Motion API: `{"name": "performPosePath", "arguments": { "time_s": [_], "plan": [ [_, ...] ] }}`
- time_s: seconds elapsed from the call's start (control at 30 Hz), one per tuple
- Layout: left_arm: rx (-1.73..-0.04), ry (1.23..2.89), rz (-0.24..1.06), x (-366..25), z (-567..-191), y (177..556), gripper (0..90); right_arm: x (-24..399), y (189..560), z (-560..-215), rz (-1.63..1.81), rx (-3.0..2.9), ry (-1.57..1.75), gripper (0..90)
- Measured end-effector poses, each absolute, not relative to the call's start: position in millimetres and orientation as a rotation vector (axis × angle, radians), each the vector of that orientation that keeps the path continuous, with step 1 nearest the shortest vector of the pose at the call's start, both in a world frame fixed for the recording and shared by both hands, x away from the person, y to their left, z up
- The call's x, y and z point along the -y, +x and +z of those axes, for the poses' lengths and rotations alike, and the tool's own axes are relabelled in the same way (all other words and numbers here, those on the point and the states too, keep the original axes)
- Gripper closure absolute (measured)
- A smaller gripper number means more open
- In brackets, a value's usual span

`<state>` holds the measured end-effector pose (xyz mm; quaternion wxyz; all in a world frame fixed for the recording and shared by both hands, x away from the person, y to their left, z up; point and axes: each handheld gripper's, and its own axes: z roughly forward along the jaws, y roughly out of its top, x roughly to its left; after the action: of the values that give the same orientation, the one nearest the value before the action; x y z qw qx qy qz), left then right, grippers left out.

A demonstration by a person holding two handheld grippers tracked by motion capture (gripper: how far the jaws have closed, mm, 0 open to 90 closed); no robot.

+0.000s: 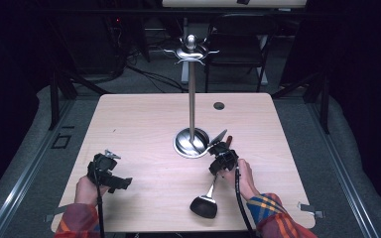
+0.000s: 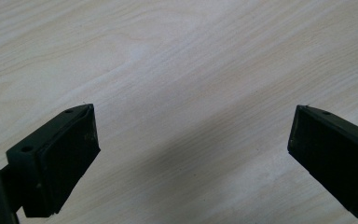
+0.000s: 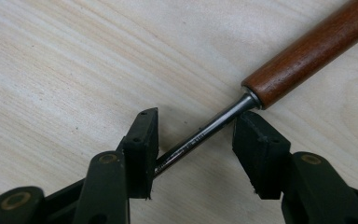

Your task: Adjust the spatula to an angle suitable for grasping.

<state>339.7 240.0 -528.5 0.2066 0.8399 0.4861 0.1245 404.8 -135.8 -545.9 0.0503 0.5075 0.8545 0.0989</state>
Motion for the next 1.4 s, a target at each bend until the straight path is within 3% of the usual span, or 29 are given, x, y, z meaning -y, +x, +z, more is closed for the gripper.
{"name": "performPosePath", "arguments": {
  "time_s": [0.27, 0.57, 1.1, 1.4],
  "plan": [
    [-1.354, 2.339, 0.346, -239.7, -528.4, 339.5, 1.5, 141.3, 407.7, -545.8, 0.298, -2.616, 1.527, 54.7],
    [-1.35, 2.343, 0.349, -240.3, -527.6, 339.6, 1.6, 148.1, 410.2, -544.3, 0.278, -2.616, 1.513, 68.0],
    [-1.347, 2.344, 0.349, -240.2, -527.5, 339.4, 1.6, 157.9, 411.9, -540.9, 0.175, -2.66, 1.434, 78.6],
    [-1.346, 2.343, 0.35, -239.7, -527.5, 339.2, 1.6, 167.1, 412.3, -540.7, 0.142, -2.665, 1.439, 80.1]
  ]
}}
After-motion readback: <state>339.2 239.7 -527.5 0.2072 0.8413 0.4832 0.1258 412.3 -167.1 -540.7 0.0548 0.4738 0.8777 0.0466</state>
